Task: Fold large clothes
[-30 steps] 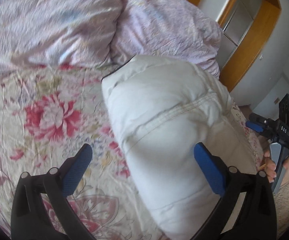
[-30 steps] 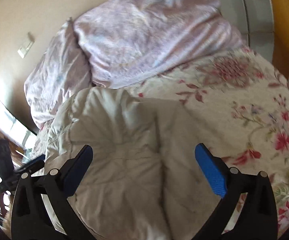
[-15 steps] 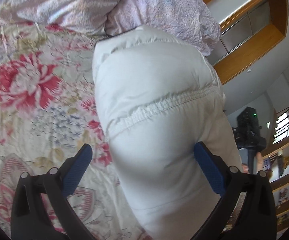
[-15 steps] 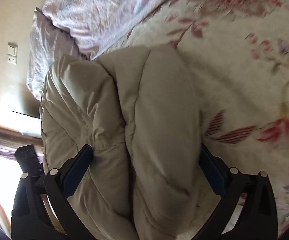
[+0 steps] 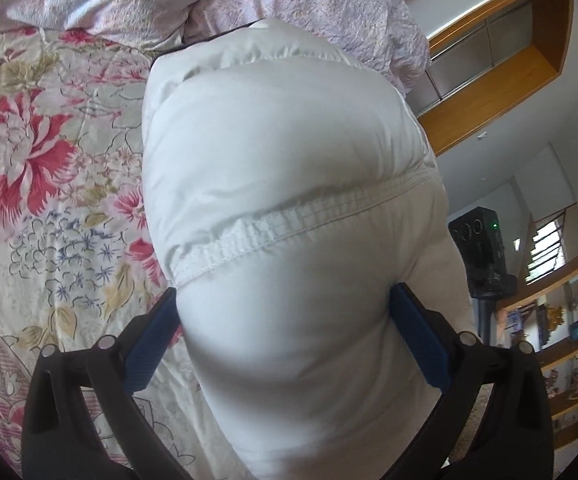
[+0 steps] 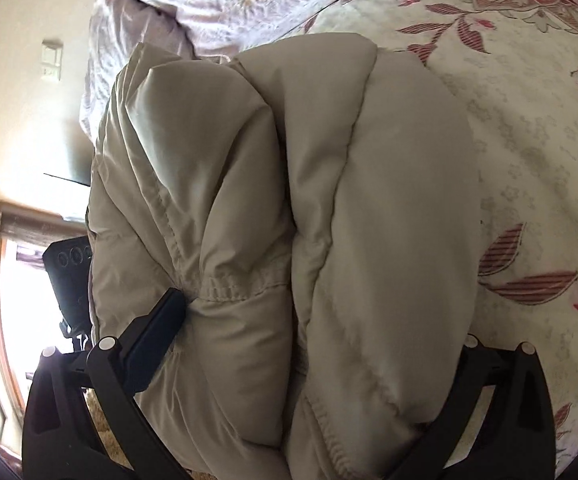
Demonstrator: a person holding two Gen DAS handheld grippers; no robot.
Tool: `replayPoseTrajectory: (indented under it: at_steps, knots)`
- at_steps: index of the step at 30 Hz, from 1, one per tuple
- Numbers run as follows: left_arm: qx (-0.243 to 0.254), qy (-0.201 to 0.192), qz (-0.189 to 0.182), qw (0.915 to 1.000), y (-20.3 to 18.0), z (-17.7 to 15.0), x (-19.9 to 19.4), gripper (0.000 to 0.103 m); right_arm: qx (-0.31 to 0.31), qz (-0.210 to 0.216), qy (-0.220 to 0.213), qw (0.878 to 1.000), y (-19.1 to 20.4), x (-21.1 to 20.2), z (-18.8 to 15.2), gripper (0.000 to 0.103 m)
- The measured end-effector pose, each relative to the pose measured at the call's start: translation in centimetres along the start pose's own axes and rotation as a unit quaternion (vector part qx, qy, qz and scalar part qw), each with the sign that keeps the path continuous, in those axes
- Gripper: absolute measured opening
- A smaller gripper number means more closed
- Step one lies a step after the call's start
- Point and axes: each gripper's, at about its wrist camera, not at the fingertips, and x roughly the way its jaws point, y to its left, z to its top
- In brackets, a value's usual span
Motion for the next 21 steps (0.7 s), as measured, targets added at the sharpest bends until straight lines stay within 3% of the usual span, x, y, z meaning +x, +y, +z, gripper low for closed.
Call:
replayPoseTrajectory:
  at_steps: [21]
  knots:
    - [-0.022, -0.02, -0.018, 0.9994, 0.3, -0.9, -0.2, 0.098, -0.003, 0.051, -0.018, 0.999, -0.4, 1.8, 0.2, 0.102]
